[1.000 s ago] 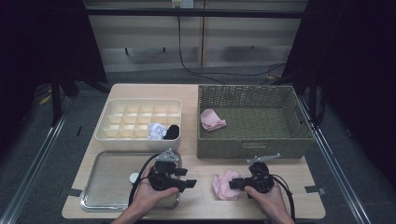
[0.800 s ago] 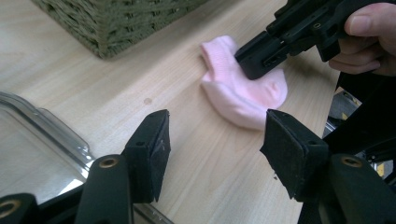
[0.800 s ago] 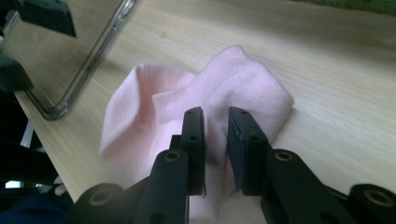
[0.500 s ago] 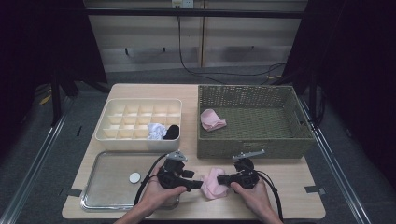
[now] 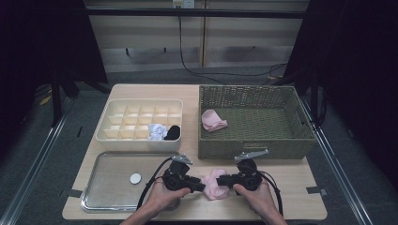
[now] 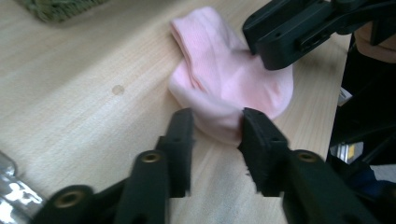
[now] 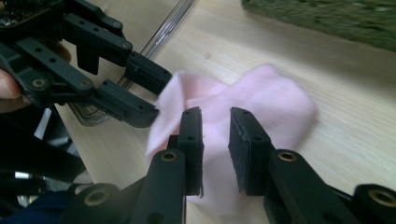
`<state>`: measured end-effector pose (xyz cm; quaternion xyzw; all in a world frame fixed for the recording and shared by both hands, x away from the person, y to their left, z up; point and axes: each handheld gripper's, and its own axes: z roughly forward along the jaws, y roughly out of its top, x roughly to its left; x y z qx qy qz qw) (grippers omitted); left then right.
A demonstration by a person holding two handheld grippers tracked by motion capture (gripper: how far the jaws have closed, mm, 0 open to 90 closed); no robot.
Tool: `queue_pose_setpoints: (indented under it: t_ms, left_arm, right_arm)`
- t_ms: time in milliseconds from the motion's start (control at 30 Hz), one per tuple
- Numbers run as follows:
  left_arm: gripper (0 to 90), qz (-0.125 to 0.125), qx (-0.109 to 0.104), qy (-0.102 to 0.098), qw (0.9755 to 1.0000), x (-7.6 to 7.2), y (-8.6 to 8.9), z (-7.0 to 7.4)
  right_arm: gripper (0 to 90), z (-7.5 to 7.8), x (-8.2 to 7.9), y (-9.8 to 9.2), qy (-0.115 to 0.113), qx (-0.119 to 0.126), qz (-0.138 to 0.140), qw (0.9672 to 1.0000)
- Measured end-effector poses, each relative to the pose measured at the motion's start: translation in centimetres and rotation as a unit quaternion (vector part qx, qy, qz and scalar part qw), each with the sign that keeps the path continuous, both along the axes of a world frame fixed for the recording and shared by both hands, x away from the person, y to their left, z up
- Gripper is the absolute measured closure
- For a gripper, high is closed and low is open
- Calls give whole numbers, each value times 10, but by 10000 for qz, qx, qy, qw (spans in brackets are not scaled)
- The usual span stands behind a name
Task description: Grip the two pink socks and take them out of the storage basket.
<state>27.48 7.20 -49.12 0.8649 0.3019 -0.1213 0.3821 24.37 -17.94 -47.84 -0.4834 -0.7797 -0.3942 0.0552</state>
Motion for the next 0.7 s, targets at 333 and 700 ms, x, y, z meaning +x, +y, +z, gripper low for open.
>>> queue_pose_setpoints:
  t_ms: [333,700]
  left_arm:
    - [670,84,-147,11,9999,4,5,1]
    - [638,172,-101,19,9998,4,-1,-3]
  right_arm:
    - [671,-9,11,26,28,-405,237,9989]
    - [774,-15,7,28,-286,-492,625,9964]
